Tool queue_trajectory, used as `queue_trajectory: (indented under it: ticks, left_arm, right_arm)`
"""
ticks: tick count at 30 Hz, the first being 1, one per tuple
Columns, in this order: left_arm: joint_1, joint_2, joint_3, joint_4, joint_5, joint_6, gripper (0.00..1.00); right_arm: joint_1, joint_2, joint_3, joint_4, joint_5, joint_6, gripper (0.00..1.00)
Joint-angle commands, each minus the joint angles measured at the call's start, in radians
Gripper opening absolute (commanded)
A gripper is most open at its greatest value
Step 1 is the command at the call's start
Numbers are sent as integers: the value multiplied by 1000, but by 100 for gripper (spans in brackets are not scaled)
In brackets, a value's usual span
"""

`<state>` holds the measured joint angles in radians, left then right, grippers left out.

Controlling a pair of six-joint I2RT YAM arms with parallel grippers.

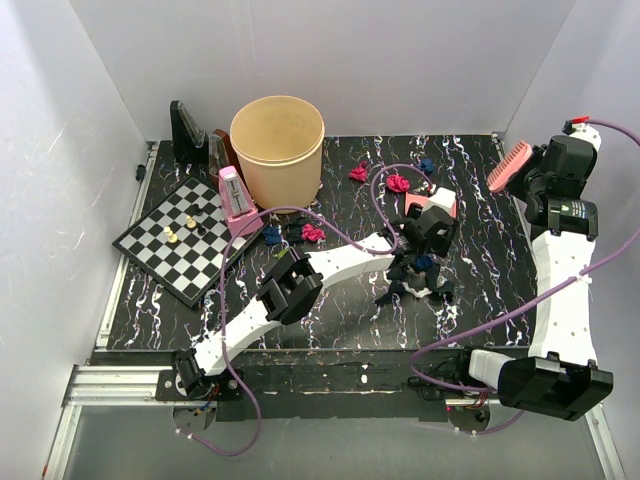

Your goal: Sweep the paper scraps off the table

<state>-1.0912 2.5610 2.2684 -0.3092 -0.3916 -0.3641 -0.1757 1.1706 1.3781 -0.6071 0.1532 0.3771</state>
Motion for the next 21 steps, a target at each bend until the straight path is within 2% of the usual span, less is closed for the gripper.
queue_trajectory:
  ticks: [1, 6, 8, 11, 13, 17, 21]
  left_arm:
    - [16, 22, 71, -17, 23, 11, 67]
    - [24, 65, 121, -53, 13, 8, 64]
    - [28, 61, 115, -51, 29, 4, 55]
    - [28, 51, 97, -38, 31, 5, 34]
    - [28, 32, 70, -15, 36, 16, 26]
    - [28, -77, -50, 67, 59, 22, 19]
    - [28, -189, -164, 101, 56, 24, 17]
  right_arm:
    - [-2, -5, -25, 73, -17, -14, 1]
    - [-2, 12, -11, 52, -24, -14, 1]
    - [-2, 15, -14, 53, -33, -10, 1]
    - [-2, 27, -13, 52, -49, -12, 1]
    - [-2, 40, -2, 41, -52, -14, 1]
    - [-2, 41, 10, 30, -46, -17, 1]
    - [-2, 28, 18, 27, -49, -17, 1]
